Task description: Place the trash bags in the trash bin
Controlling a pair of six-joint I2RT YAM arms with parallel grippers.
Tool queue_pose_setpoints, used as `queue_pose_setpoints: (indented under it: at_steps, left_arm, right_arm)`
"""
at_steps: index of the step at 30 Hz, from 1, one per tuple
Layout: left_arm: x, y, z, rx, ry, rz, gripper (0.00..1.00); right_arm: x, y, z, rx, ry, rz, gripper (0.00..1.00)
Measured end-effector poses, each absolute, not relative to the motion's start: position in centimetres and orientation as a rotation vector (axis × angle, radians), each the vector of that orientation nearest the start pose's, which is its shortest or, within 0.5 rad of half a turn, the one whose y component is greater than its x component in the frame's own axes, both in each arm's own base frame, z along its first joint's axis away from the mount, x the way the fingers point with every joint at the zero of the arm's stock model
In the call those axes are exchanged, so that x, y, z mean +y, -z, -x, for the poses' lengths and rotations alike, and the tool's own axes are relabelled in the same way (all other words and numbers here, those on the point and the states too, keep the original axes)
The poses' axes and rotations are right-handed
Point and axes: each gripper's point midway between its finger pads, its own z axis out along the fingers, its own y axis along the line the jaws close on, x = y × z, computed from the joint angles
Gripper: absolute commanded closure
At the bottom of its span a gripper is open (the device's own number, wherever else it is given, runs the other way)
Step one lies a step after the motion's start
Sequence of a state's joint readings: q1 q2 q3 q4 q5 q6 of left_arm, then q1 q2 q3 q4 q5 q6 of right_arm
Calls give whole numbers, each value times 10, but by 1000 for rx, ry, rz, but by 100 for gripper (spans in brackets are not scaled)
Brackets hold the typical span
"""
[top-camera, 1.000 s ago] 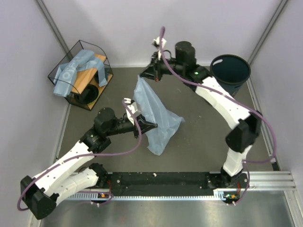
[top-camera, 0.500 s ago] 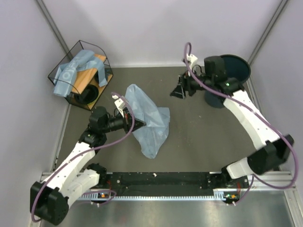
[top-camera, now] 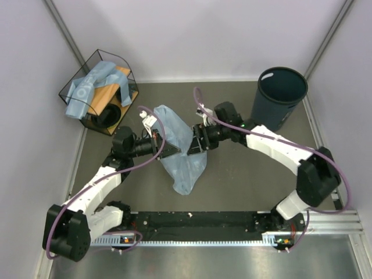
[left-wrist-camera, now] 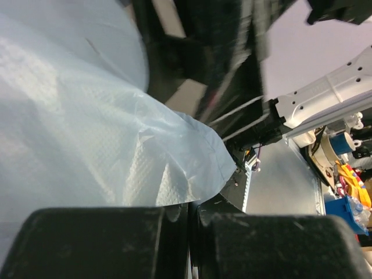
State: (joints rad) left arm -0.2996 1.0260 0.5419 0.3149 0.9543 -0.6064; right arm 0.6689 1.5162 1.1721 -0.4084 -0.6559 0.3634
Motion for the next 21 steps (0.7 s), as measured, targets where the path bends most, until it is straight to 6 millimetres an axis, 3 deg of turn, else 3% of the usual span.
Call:
queue_pose_setpoints:
  at_steps: [3, 6, 7, 8, 11, 14, 21]
  left_arm:
    - [-231, -221, -217, 1839, 1473, -481, 100]
    - [-231, -221, -216, 1841, 1480, -486, 100]
    - [-231, -221, -215, 1845, 1482, -486, 100]
    - [-230, -220, -215, 1848, 1481, -486, 100]
    - [-227, -218, -214, 1858, 1470, -483, 100]
    - [-222, -217, -215, 1864, 1451, -473, 100]
    - [-215, -213, -218, 1883, 1416, -451, 100]
  right_arm:
    - [340, -160, -236, 2427, -1235, 657, 22]
    - [345, -139, -243, 2468, -1179, 635, 37]
    - [345, -131, -246, 2488, -1148, 634, 50]
    - [346, -126, -251, 2500, -1115, 638, 55]
    - [342, -109, -271, 2504, -1003, 645, 62]
    - [321, -92, -287, 2528, -884, 646, 64]
    - [245, -62, -342, 2532, -645, 638, 70]
